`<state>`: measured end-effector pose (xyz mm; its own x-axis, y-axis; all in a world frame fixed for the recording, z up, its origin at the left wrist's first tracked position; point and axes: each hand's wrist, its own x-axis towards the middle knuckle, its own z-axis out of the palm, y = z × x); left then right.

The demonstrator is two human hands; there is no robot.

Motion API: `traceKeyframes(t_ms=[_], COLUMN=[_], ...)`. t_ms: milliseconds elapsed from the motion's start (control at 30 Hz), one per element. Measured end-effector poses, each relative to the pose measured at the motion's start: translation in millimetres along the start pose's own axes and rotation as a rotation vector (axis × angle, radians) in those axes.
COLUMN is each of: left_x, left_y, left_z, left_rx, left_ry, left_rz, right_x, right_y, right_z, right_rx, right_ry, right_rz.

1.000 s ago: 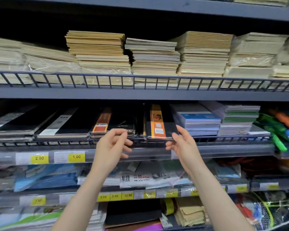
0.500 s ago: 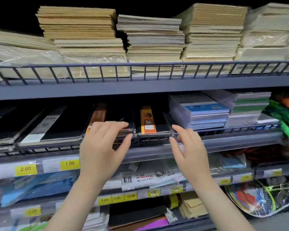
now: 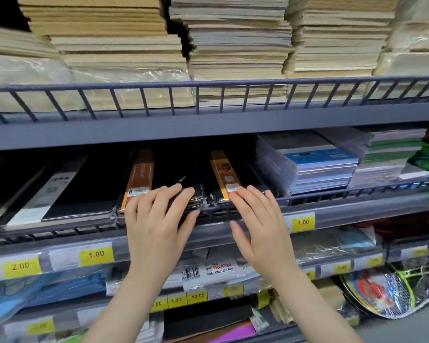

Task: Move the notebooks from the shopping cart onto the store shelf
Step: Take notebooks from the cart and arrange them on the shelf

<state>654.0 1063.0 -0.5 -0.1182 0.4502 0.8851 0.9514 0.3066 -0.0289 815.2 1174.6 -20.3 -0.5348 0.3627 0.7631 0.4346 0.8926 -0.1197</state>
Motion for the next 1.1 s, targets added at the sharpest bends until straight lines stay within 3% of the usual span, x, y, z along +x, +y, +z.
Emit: traceKeyframes(t_ms=[433,600,767,867,967,1100], left_x=[0,0,-6,-24,-22,-19], left_y=[-3,-3,30,65,74,82], left_z=[6,5,-6,-4,-1,2], left_rx=[0.006,0.014,-0.068,-0.16,-0.189,-0.181], left_ry=[0.069,0.047,0.027,-0.181,-0.409,-0.462], left_rz=[0.017,0.01,-0.013,0.056,-0.136,-0.181], right_x=[9,11,-2,-4,-1,0], right_y=[1,-1,13,18,18,19], right_z=[7,-2,-16,-18,-19,-17], right_rx=[0.053,0.183,0.229,0.151,0.079,0.046], right_ry=[0.036,0.025,0.012,-0.017,-0.031,-0.014], right_rz=[0.04,0.074,0.227,0.245,0.264,0.27])
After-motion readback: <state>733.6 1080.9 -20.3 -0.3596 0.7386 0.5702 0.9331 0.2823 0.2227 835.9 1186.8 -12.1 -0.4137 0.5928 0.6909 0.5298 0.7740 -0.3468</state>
